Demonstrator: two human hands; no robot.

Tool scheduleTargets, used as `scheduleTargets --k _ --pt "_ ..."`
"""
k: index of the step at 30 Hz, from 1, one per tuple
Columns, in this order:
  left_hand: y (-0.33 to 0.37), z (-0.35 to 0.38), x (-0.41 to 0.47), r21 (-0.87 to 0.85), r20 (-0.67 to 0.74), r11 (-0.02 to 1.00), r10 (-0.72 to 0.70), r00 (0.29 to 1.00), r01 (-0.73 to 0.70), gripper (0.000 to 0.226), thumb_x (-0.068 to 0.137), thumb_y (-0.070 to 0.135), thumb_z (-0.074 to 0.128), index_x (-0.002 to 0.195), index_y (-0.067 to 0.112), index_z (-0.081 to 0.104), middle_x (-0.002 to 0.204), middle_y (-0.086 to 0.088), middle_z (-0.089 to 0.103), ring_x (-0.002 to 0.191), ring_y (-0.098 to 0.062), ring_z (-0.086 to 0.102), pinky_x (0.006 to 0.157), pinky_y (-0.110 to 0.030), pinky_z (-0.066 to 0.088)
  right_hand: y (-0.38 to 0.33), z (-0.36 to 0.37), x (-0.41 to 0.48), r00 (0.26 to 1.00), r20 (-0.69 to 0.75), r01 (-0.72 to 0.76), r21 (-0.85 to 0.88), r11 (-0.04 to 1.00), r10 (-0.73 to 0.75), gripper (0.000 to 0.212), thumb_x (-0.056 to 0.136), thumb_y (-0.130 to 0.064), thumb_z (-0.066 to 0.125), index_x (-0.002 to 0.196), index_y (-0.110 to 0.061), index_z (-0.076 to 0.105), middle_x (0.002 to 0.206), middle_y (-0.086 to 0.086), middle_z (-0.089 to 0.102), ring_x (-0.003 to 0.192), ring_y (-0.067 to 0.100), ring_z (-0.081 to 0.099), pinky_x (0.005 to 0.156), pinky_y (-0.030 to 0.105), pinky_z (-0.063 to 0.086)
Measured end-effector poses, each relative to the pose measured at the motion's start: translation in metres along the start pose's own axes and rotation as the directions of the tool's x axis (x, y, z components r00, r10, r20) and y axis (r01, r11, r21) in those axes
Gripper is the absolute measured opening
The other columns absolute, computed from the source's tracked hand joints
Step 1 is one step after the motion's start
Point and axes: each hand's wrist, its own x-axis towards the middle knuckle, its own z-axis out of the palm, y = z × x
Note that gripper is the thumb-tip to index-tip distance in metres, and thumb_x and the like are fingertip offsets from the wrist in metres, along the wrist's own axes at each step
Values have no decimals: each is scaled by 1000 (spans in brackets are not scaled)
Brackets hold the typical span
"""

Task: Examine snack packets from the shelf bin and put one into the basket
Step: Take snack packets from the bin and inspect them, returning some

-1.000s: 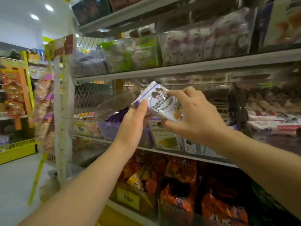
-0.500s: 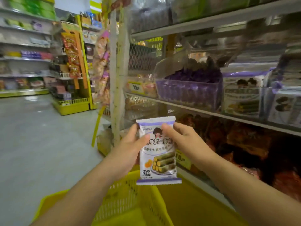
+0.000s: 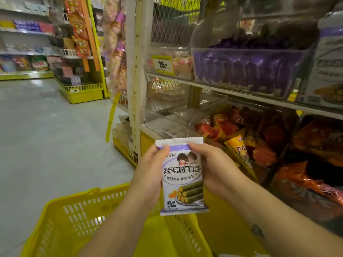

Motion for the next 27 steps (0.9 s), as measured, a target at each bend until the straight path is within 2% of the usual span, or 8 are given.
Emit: scheduleTargets --k 8,11,14,18,20,22,24,27 --pt "-3 7 4 -3 -50 998 -66 997 65 32 100 27 48 116 4 64 103 -20 73 97 -34 71 86 -48 57 -1 -20 9 999 -6 -34 -89 995 33 36 97 -31 47 107 -3 67 104 19 73 101 31 69 90 46 53" --pt "1 8 3 -53 -70 997 -62 996 59 32 101 24 46 116 2 63 102 -21 73 94 -34 71 75 -43 61 -5 -29 2 992 125 18 -358 933 29 37 93 -42 53 114 -16 68 112 7 72 110 24 66 97 47 49" --pt "9 6 5 -152 -107 987 -73 992 56 31 101 26 45 118 5 61 105 -19 73 96 -32 71 76 -47 60 -5 -36 -6 951 217 -80 -521 850 222 40 85 -39 65 116 -14 67 115 8 71 111 27 65 98 48 49" --pt "17 -1 6 -77 -20 987 -145 989 143 39 98 37 45 123 12 61 116 -13 71 108 -30 67 89 -54 54 -5 -37 -10 952 174 -142 -478 867 252 30 89 -27 60 106 -4 69 110 16 71 104 31 67 96 45 52" --pt "19 -7 1 65 130 975 -218 967 211 41 88 38 54 123 18 62 116 -9 71 106 -27 69 80 -48 59 -7 -35 -11 967 158 -123 -396 910 200 21 88 -25 60 94 -9 71 99 13 73 87 22 71 79 34 57" --pt "19 -12 -2 184 258 959 -259 931 215 42 83 28 61 125 21 60 116 -7 71 105 -24 69 75 -38 60 -10 -34 -11 979 135 -105 -304 947 152 23 91 -23 57 99 -6 71 99 13 73 82 19 71 72 30 58" --pt "15 -15 -4 264 322 947 -267 908 184 47 80 18 67 125 23 58 116 -4 71 106 -21 69 74 -31 59 -12 -33 -12 990 86 -88 -258 962 113 29 95 -23 53 112 -4 67 107 13 73 89 21 70 76 32 57" --pt "10 -15 -7 311 322 948 -179 930 74 46 81 2 68 117 29 60 111 3 73 101 -15 70 72 -24 57 -13 -31 -13 996 40 -69 -191 979 78 28 95 -22 53 111 -4 67 106 14 73 88 22 70 83 36 55"
